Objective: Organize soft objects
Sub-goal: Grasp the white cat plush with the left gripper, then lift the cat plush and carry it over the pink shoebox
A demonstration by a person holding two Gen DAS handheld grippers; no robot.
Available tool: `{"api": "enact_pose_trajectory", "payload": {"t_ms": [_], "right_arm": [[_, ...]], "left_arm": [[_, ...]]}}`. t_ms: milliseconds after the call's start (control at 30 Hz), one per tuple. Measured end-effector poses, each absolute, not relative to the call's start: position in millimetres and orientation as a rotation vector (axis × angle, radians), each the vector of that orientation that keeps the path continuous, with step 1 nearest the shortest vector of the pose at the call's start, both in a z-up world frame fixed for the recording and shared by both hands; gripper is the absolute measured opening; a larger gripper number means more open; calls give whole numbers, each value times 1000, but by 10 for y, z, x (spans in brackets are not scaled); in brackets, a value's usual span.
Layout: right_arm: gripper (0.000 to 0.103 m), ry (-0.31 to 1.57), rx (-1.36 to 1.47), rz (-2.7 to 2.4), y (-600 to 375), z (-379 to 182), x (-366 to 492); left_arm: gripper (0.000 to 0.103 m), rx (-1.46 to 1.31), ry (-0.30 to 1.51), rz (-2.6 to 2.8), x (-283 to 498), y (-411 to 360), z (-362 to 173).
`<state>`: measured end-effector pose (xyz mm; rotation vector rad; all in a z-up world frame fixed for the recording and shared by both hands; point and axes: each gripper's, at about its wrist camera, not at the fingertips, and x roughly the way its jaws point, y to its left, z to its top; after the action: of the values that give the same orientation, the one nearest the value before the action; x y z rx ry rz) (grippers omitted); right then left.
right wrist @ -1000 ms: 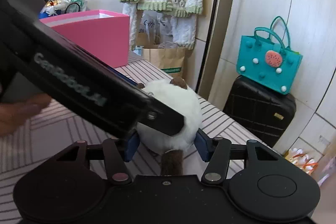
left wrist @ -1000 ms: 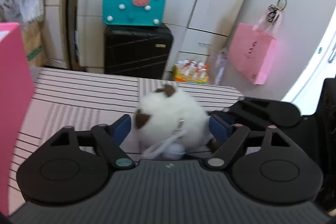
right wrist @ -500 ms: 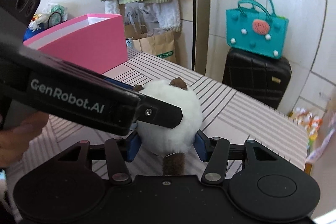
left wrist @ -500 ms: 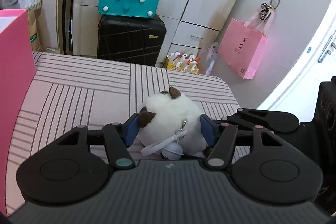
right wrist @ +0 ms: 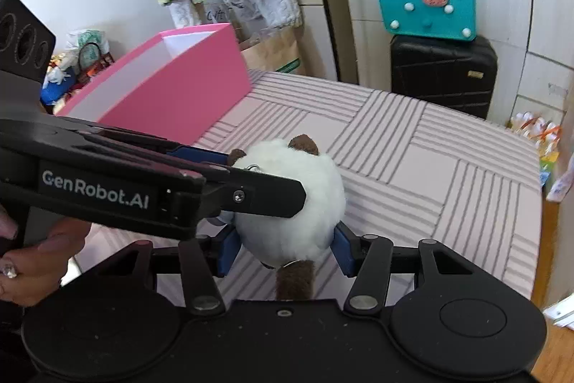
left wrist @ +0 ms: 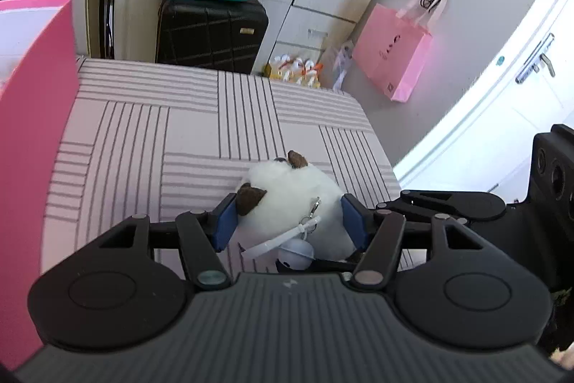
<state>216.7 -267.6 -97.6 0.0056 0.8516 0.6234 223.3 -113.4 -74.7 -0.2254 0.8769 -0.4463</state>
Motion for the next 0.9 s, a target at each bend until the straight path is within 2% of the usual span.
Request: {"api": "enact_pose_trajectory", "payload": {"t_ms": [567,900], "right_arm": [[59,884,19,737,-2308,-527,1650],[58,849,-36,830,-2011,-89,1495]], "left_arm": [[60,-206,983,-561,1769,-539,-273],[60,-160,940,-570,1458,-196,184]]}}
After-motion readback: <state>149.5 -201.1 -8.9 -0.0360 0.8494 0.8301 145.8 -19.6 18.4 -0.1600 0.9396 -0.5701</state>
